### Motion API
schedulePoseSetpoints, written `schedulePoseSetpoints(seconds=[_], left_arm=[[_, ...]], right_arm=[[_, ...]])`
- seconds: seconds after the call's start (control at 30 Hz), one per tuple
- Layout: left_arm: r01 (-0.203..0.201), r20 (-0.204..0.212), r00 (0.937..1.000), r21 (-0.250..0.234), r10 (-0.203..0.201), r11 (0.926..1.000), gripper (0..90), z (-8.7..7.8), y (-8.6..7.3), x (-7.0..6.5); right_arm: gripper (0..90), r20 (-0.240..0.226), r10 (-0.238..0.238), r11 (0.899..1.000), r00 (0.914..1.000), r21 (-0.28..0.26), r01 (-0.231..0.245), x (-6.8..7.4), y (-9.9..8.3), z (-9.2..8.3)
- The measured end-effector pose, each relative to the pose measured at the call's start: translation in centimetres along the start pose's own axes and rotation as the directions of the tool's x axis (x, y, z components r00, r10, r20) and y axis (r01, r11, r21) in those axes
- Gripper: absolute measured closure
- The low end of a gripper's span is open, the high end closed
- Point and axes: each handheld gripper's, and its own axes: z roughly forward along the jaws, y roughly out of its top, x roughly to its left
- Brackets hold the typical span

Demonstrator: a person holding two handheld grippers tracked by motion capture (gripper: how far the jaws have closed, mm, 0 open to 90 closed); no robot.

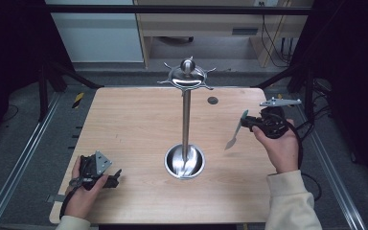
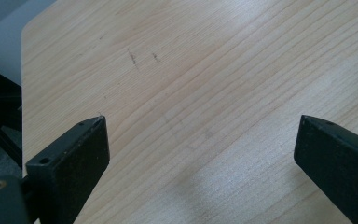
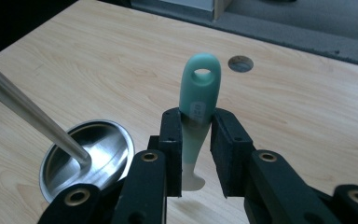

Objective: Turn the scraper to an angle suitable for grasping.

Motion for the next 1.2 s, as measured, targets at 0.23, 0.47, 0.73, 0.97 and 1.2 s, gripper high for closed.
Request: schedulePoseSetpoints(seconds=[0.23,0.47,0.73,0.97,1.2], left_arm=[[0.002,0.000,1.0000,-0.001,-0.002,1.0000,3.0,0.0,0.0,0.0],[-0.010,0.002,1.0000,0.009,0.010,0.9999,3.1,0.0,0.0,-0.1],[-0.012,0.000,0.9999,0.008,0.012,0.9999,3.1,0.0,0.0,-0.1],[-0.021,0.005,0.9998,0.017,0.021,0.9996,3.0,0.1,0.1,-0.3],[-0.024,0.006,0.9997,0.017,0.024,0.9996,3.0,0.1,0.1,-0.4]], right_arm=[[74.5,-0.033,-0.050,0.998,0.9982,-0.048,0.048,1.4,0.8,-1.1],[74.5,-0.082,-0.099,0.991,0.9917,-0.095,0.091,2.6,1.7,-2.3],[74.5,-0.141,-0.144,0.984,0.9795,-0.130,0.125,3.2,2.4,-3.4],[74.5,-0.181,-0.166,0.978,0.9695,-0.154,0.139,3.6,3.0,-4.5],[74.4,-0.193,-0.190,0.973,0.9628,-0.166,0.159,4.1,3.4,-5.1]])
